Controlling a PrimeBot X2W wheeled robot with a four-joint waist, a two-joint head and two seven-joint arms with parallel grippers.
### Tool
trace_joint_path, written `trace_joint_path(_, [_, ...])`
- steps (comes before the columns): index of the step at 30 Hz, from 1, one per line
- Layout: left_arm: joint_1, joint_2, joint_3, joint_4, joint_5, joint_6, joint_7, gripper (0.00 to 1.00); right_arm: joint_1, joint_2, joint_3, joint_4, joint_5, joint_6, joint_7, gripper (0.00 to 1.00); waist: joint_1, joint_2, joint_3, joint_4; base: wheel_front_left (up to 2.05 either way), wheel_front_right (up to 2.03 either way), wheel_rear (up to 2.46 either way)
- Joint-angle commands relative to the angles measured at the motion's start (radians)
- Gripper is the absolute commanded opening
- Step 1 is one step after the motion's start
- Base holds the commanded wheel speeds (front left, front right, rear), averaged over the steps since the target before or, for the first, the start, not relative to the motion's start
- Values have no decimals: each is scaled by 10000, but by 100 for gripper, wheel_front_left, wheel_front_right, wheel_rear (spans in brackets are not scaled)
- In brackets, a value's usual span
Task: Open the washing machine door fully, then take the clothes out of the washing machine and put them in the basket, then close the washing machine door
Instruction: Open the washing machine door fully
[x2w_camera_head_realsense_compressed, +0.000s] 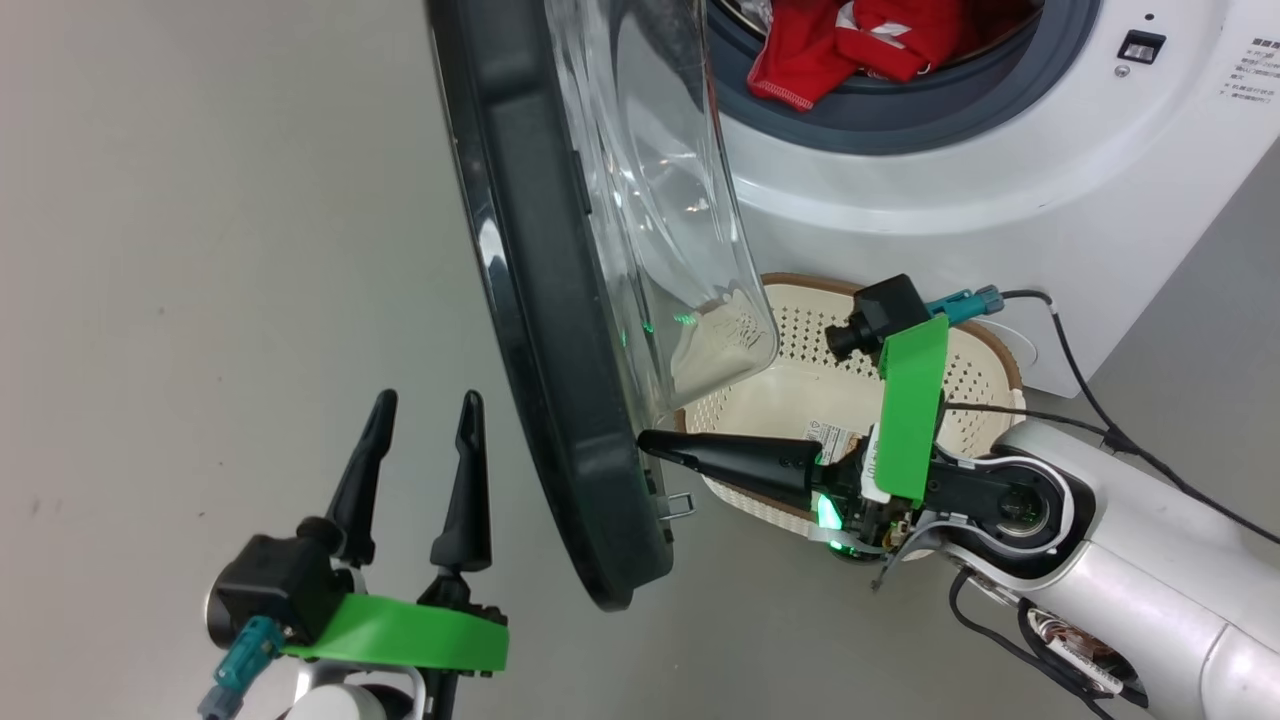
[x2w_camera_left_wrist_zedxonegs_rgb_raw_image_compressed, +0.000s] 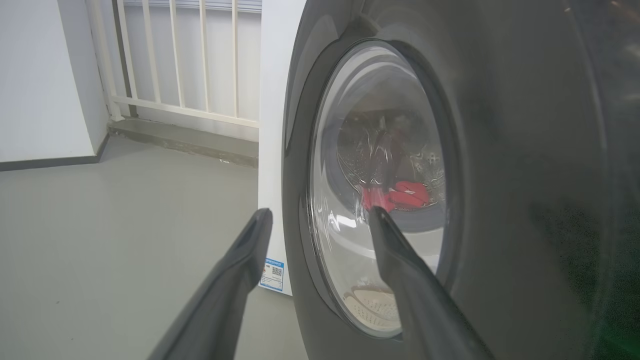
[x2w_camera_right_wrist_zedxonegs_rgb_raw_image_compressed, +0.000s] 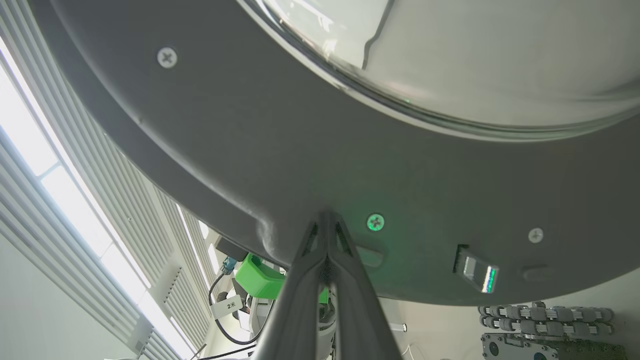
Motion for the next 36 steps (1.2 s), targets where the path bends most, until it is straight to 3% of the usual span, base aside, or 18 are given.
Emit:
trace_joint_path(1, [25, 181, 300, -200, -79, 103, -78, 100, -62, 48, 52, -296, 113, 50, -139, 0, 0, -1, -10, -3, 0, 0, 0])
trace_joint_path(9, [107, 181, 343, -190, 7, 82, -78, 100, -491, -609, 1017, -423, -900, 50, -1767, 0, 0, -1, -154, -117, 0, 0, 0])
trace_joint_path(10, [119, 181, 355, -190, 21, 79, -78, 100, -528, -674, 1118, -424, -1144, 50, -2014, 15, 0, -1, -176, -143, 0, 0, 0])
trace_joint_path(13, [155, 181, 392, -187, 53, 62, -78, 100, -609, -847, 1477, -328, -1988, 50, -2806, 47, 0, -1, -247, -222, 0, 0, 0])
trace_joint_path(14, [169, 181, 402, -187, 63, 57, -78, 100, -658, -925, 1659, -208, -2377, 50, -3111, 64, 0, -1, -275, -250, 0, 0, 0])
trace_joint_path(15, [183, 181, 414, -188, 72, 52, -78, 100, -733, -1004, 1891, -21, -2850, 50, -3438, 87, 0, -1, -300, -281, 0, 0, 0])
trace_joint_path(16, [195, 181, 435, -188, 78, 49, -78, 100, -819, -1062, 2142, 237, -3360, 50, -3795, 100, 0, -1, -321, -316, 0, 0, 0])
trace_joint_path(25, [312, 181, 638, -214, 129, 99, -78, 100, -1210, -444, 3052, 2882, -6636, 50, -6386, 100, 0, -1, -422, -638, 0, 0, 0])
trace_joint_path(29, [360, 181, 684, -193, 184, 117, -78, 100, -1196, 43, 3044, 4179, -7854, 50, -6930, 100, 0, -1, -446, -740, 0, 0, 0])
trace_joint_path(33, [425, 181, 722, -196, 223, 136, -78, 100, -1128, 631, 2515, 5464, -9207, 50, -7125, 100, 0, -1, -467, -823, 0, 0, 0])
trace_joint_path(36, [458, 181, 700, -230, 226, 188, -78, 100, -1013, 1054, 1286, 6069, -10482, 50, -7137, 100, 0, -1, -472, -875, 0, 0, 0])
